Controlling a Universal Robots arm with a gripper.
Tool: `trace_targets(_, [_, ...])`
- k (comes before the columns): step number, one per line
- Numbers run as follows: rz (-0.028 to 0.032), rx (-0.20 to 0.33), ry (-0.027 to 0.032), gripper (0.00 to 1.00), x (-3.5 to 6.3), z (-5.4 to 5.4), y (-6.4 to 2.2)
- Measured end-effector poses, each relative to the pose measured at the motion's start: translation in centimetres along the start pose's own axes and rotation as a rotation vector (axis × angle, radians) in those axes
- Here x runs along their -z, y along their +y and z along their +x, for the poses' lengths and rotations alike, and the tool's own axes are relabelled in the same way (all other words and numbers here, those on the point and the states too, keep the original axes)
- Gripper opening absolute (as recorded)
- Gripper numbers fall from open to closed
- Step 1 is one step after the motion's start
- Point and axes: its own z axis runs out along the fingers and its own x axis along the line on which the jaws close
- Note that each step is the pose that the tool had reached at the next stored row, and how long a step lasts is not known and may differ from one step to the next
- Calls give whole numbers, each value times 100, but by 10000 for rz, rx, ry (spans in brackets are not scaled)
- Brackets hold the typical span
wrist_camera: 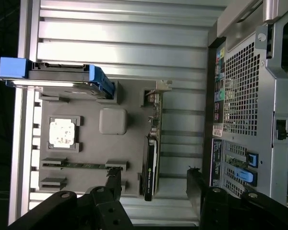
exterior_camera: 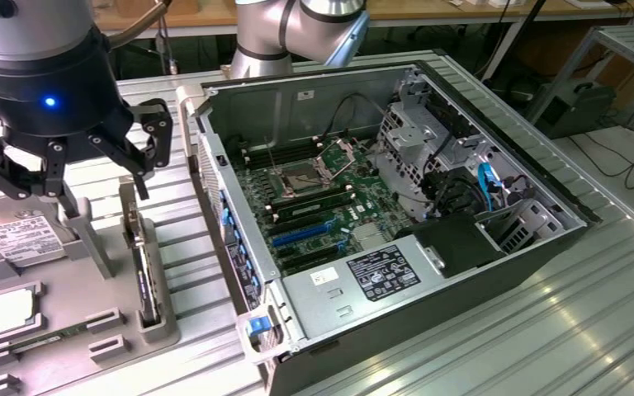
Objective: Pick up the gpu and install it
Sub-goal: 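Pick up the gpu and move the gpu toward the slot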
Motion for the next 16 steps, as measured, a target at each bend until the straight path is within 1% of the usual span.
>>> trace_targets(7, [-4,9,32,66,-54,2,-20])
trace_targets(12, [-7,13,91,66,-80,3,-38])
trace_targets(16, [-22,12,96,66,-98,4,-53])
